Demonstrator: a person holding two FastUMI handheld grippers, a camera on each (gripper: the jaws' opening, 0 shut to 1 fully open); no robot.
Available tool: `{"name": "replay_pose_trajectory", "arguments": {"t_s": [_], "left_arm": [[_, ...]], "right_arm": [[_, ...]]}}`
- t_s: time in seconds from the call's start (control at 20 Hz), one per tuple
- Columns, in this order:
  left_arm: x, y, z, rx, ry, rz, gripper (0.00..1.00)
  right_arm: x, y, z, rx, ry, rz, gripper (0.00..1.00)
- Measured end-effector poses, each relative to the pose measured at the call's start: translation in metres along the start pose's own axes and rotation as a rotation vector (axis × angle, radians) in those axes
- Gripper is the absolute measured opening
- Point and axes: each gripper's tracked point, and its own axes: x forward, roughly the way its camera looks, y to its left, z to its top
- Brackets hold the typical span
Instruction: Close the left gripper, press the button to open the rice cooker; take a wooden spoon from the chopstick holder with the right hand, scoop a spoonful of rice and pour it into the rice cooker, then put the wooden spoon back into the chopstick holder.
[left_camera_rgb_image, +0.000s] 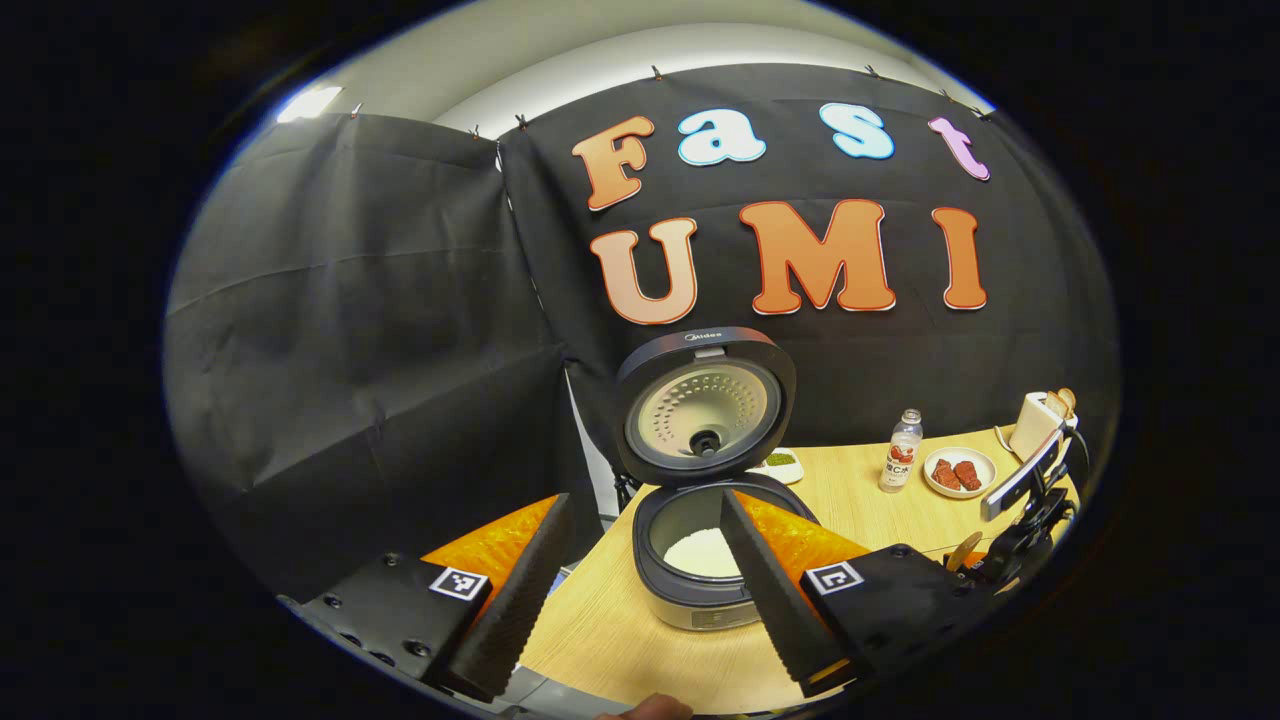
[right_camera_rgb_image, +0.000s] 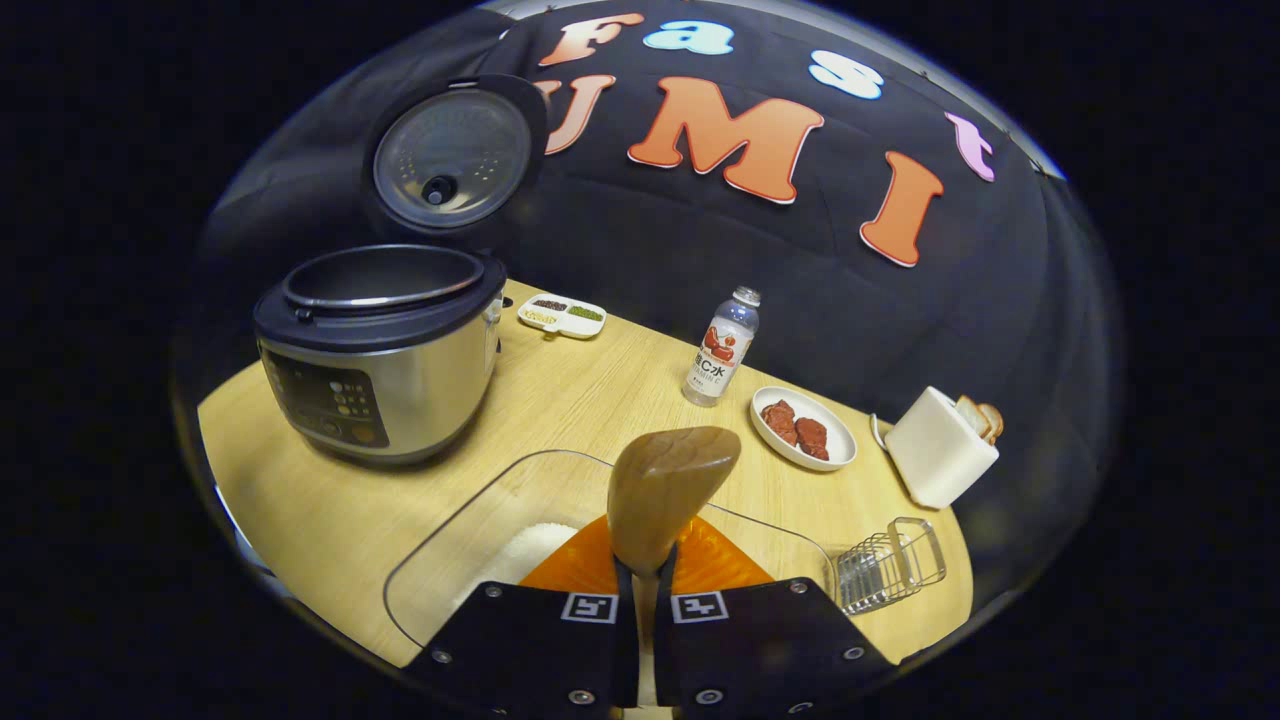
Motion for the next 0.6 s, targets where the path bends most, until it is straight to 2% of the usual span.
{"name": "replay_pose_trajectory", "arguments": {"t_s": [0.05, 0.1, 0.15, 0.2, 0.25, 0.3, 0.35, 0.4, 0.45, 0.55, 0.6], "left_arm": [[-0.001, 0.002, -0.002, -0.002, 0.002, 0.003, 0.99], [0.000, 0.003, -0.002, -0.005, 0.002, 0.005, 0.99], [0.001, 0.004, -0.003, -0.009, 0.005, 0.007, 0.95], [0.001, 0.005, -0.004, -0.013, 0.007, 0.009, 0.95], [0.002, 0.005, -0.005, -0.017, 0.010, 0.007, 0.99], [0.003, 0.005, -0.006, -0.022, 0.016, 0.005, 0.95], [0.003, 0.005, -0.008, -0.024, 0.020, 0.003, 0.99], [0.004, 0.005, -0.008, -0.023, 0.022, 0.001, 0.95], [0.005, 0.004, -0.007, -0.021, 0.023, -0.002, 0.99], [0.006, 0.002, -0.007, -0.015, 0.021, -0.009, 0.99], [0.007, 0.000, -0.007, -0.012, 0.022, -0.014, 0.95]], "right_arm": [[0.002, 0.002, 0.002, 0.039, 0.013, 0.015, 0.05], [0.003, 0.005, 0.004, 0.089, 0.026, 0.032, 0.06], [0.004, 0.005, 0.005, 0.139, 0.041, 0.045, 0.06], [0.006, 0.005, 0.005, 0.199, 0.062, 0.055, 0.05], [0.008, 0.002, 0.003, 0.279, 0.084, 0.065, 0.05], [0.009, -0.001, 0.003, 0.355, 0.096, 0.067, 0.05], [0.013, -0.005, 0.003, 0.418, 0.106, 0.073, 0.05], [0.013, -0.007, 0.000, 0.464, 0.128, 0.081, 0.06], [0.013, -0.009, 0.001, 0.514, 0.137, 0.086, 0.05], [0.013, -0.011, -0.002, 0.592, 0.161, 0.089, 0.05], [0.014, -0.012, -0.003, 0.620, 0.170, 0.088, 0.05]]}}
